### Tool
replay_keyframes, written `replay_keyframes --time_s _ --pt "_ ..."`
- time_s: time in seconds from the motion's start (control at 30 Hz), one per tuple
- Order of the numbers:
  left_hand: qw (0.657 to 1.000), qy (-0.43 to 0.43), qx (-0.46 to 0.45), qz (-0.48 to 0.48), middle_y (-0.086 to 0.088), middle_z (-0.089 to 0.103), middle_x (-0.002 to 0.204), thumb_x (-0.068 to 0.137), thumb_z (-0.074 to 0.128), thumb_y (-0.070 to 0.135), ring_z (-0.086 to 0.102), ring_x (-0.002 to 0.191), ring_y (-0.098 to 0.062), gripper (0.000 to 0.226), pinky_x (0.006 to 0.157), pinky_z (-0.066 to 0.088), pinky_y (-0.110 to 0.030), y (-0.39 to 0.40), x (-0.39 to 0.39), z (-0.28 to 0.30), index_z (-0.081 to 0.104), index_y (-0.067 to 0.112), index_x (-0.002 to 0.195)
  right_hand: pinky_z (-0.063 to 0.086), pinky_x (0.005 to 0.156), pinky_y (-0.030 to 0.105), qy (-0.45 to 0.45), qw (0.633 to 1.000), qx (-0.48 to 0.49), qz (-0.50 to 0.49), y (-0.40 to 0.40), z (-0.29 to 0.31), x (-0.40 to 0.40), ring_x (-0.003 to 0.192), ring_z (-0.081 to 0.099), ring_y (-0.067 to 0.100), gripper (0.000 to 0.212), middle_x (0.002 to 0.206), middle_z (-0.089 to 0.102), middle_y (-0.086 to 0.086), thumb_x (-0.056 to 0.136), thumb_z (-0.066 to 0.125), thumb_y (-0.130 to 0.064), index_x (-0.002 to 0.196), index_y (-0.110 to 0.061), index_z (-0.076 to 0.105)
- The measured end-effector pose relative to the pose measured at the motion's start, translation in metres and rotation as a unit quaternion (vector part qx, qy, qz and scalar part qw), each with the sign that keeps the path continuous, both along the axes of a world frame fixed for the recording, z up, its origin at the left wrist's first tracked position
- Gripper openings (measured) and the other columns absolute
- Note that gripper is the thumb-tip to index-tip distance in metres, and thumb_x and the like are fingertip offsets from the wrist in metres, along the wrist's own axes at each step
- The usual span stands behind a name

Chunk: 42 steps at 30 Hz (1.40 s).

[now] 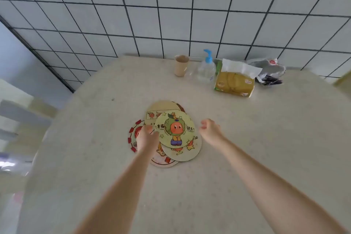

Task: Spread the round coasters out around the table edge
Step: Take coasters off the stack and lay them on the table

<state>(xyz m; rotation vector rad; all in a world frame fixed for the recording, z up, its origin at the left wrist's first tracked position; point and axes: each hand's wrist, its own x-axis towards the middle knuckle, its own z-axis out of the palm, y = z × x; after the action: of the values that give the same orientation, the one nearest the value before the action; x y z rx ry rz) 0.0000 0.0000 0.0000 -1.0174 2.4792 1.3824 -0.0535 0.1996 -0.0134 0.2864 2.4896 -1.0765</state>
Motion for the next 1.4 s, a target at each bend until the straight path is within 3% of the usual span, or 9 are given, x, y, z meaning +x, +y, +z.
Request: replay_keyframes --time_s 0.27,0.4,0.43,0.47,0.5,0.6,0.8,1.17,1.4 --pt "0.992 -0.016 0.062 0.108 -0.007 0.06 0.125 0.085 0.055 0.005 0.058 0.107 -0.023 0.048 0.082 0.05 -0.036 0.004 -0.033 -0.022 0.048 0.014 0.132 0.05 0.087 0.037 -0.094 0.994 -0.05 -0.026 -0.023 -0.012 -0.038 0.105 0.061 0.029 0.039 0.127 0.058 0.018 0.09 0.049 -0.009 0.127 0.003 0.051" --pt "0.989 -0.032 0.064 0.126 -0.004 0.062 0.121 0.084 0.051 0.002 0.059 0.09 -0.016 0.049 0.062 0.043 -0.025 0.001 -0.039 -0.027 0.053 0.014 0.131 0.027 0.056 0.032 -0.118 0.988 -0.081 -0.052 -0.023 -0.017 -0.052 0.059 0.037 0.022 0.023 0.063 0.04 0.009 0.081 0.047 0.0 0.06 -0.008 0.048" --pt "0.988 -0.035 0.069 0.13 -0.001 0.064 0.115 0.084 0.051 0.002 0.057 0.08 -0.011 0.048 0.056 0.04 -0.022 0.001 -0.039 -0.027 0.055 0.015 0.13 0.019 0.067 0.038 -0.124 0.987 -0.089 -0.054 -0.024 -0.014 -0.053 0.059 0.04 0.027 0.02 0.062 0.043 0.016 0.081 0.048 0.0 0.062 0.004 0.053" --pt "0.987 -0.034 0.077 0.133 0.004 0.065 0.103 0.084 0.052 0.001 0.054 0.071 -0.007 0.045 0.052 0.038 -0.021 0.001 -0.04 -0.028 0.059 0.017 0.126 0.047 0.065 0.037 -0.127 0.986 -0.097 -0.054 -0.024 -0.014 -0.053 0.074 0.038 0.018 0.022 0.069 0.056 0.027 0.082 0.049 -0.002 0.079 0.017 0.06" --pt "0.986 -0.031 0.086 0.138 0.009 0.063 0.088 0.084 0.053 0.001 0.051 0.065 -0.005 0.04 0.051 0.037 -0.019 0.001 -0.041 -0.027 0.063 0.021 0.116 0.053 0.086 0.058 -0.127 0.984 -0.116 -0.053 -0.025 -0.014 -0.054 0.11 0.051 0.05 0.03 0.089 0.065 0.038 0.083 0.05 -0.004 0.098 0.021 0.059" --pt "0.985 -0.023 0.1 0.137 0.01 0.061 0.067 0.083 0.056 0.001 0.05 0.061 -0.012 0.028 0.059 0.044 -0.025 0.003 -0.044 -0.025 0.064 0.026 0.074 0.05 0.085 0.064 -0.132 0.979 -0.143 -0.058 -0.026 -0.009 -0.054 0.108 0.058 0.051 0.035 0.116 0.058 0.038 0.082 0.054 -0.006 0.109 0.017 0.056" --pt "0.991 -0.005 0.072 0.112 -0.001 0.073 0.08 0.08 0.059 0.009 0.057 0.066 -0.017 0.025 0.062 0.052 -0.035 0.02 -0.021 -0.024 0.065 0.031 0.071 0.059 0.082 0.049 -0.111 0.98 -0.149 -0.07 -0.01 -0.012 -0.042 0.092 0.07 0.03 0.027 0.089 0.074 0.009 0.08 0.059 -0.004 0.071 -0.028 0.066" --pt "0.997 -0.053 -0.024 0.056 -0.011 0.038 0.136 0.081 0.041 -0.008 0.027 0.134 -0.031 0.056 0.108 0.032 -0.044 0.048 0.009 -0.035 0.046 0.017 0.131 0.053 0.087 0.041 -0.079 0.992 -0.072 -0.063 -0.002 -0.035 -0.006 0.102 0.062 0.03 0.024 0.104 0.068 0.01 0.077 0.061 -0.005 0.099 -0.013 0.065" --pt "0.995 -0.035 0.035 0.086 -0.009 0.051 0.12 0.078 0.045 -0.007 0.046 0.086 -0.008 0.043 0.059 0.032 -0.018 0.047 0.007 -0.032 0.056 0.021 0.109 0.05 0.07 0.031 -0.082 0.991 -0.067 -0.083 0.0 -0.035 -0.008 0.087 0.063 0.023 0.009 0.085 0.066 0.0 0.079 0.065 -0.015 0.086 -0.018 0.061"
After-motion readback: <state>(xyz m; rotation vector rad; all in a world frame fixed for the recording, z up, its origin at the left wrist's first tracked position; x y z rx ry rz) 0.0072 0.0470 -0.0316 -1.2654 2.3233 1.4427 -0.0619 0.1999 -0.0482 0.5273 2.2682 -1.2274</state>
